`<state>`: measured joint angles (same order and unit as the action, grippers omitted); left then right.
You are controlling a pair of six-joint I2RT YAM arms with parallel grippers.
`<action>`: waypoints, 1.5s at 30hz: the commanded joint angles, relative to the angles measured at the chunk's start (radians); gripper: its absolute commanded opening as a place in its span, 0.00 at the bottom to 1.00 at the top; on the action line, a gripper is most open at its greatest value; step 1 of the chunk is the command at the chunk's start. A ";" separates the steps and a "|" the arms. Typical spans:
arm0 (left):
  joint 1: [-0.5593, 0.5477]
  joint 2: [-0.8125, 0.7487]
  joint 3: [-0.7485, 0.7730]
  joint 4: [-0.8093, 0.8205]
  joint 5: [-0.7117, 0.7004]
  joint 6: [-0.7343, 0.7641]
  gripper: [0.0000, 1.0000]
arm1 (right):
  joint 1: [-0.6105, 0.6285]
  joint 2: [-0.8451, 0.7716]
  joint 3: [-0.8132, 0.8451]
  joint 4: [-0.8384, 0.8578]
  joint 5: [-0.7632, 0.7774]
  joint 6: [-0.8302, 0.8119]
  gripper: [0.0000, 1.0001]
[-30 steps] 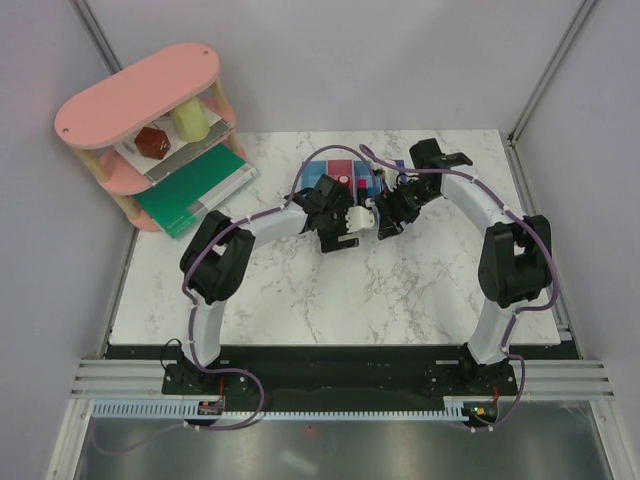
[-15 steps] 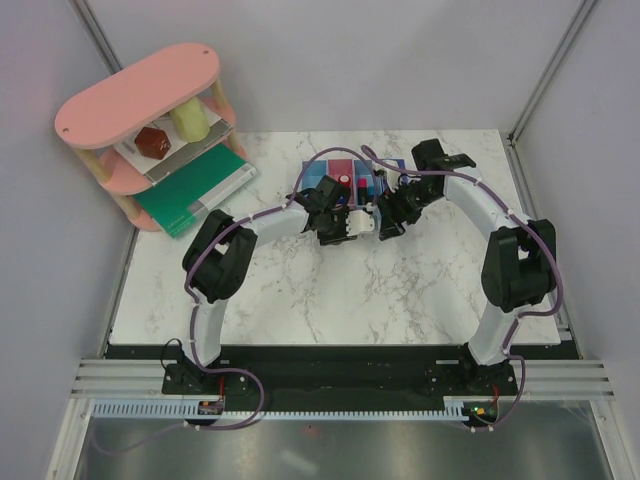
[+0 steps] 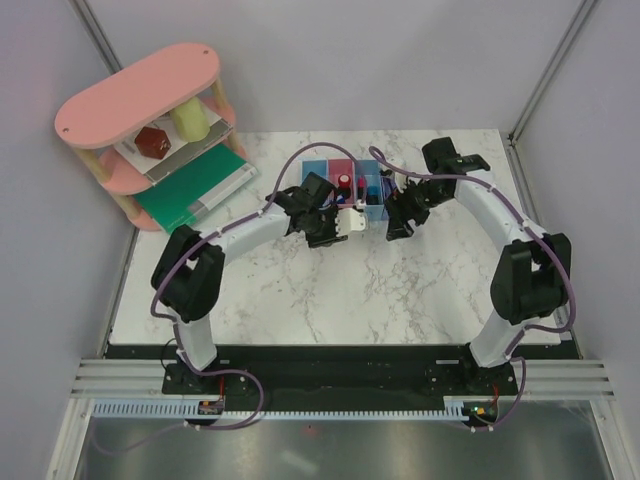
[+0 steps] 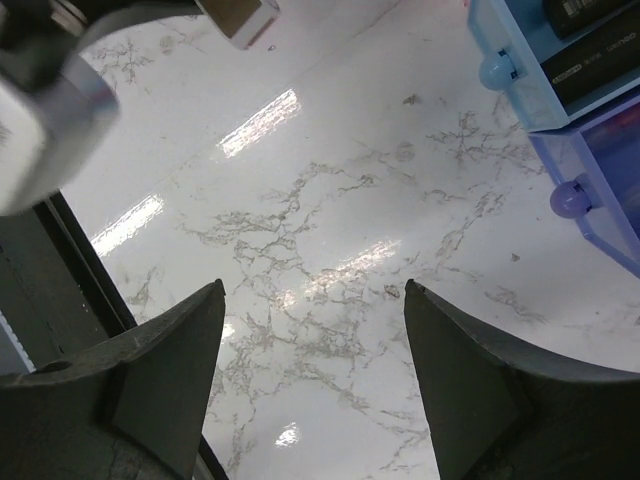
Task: Sort the stationery into containers
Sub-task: Pick up the stapler from the center of the board.
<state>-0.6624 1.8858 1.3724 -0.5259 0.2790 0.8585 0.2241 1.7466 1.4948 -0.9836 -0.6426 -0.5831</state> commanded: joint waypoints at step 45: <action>-0.016 -0.579 0.020 0.632 0.600 -0.745 0.02 | 0.072 -0.254 0.346 0.307 -0.628 0.198 0.68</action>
<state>-0.6739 1.3079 1.3376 -0.0204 0.8494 0.1612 0.2897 1.5009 1.8534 -0.6949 -1.3285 -0.3691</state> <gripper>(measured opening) 0.394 0.687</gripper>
